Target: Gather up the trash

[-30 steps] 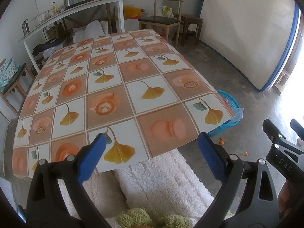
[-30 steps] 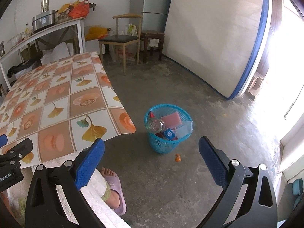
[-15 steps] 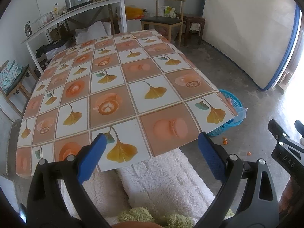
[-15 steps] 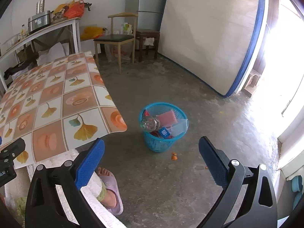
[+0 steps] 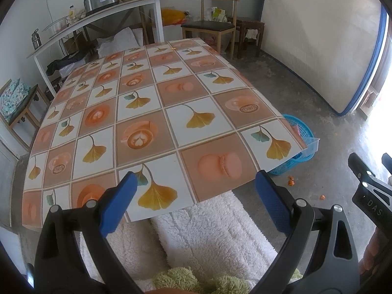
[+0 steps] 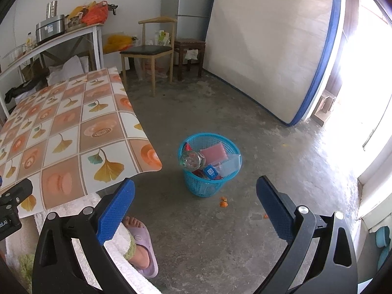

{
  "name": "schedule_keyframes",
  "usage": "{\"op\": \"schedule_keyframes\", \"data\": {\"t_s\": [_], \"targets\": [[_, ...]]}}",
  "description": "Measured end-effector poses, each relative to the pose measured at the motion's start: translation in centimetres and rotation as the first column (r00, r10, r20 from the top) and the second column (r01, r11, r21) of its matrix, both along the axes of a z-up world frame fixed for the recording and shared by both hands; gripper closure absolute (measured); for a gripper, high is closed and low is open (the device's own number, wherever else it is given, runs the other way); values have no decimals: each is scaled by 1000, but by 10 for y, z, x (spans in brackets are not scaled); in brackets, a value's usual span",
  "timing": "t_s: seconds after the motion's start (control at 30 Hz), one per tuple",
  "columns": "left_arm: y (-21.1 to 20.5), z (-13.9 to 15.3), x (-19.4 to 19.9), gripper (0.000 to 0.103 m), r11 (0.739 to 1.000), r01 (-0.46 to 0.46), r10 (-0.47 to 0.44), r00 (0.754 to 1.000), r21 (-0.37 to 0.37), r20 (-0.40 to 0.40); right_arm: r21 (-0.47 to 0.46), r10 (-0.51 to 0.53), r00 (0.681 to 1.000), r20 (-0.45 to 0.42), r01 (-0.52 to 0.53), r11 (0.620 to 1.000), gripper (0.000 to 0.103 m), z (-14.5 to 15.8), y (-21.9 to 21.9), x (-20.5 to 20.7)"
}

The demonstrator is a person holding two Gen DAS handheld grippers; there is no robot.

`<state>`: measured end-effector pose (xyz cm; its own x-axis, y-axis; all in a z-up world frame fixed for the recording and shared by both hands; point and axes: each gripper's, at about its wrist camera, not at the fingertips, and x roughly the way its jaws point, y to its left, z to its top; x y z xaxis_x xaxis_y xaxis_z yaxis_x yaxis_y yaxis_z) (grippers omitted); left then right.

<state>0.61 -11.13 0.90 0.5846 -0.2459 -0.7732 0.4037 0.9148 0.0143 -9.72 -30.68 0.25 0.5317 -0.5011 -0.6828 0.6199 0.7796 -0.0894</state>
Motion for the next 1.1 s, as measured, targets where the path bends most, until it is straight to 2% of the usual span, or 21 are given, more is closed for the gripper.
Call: {"op": "schedule_keyframes", "data": {"t_s": [1.1], "targets": [[1,1,1,10,1000,2,-2,1000,7,-3,-5,4,1000,-2,-4,1000,6,3,2,1]]}}
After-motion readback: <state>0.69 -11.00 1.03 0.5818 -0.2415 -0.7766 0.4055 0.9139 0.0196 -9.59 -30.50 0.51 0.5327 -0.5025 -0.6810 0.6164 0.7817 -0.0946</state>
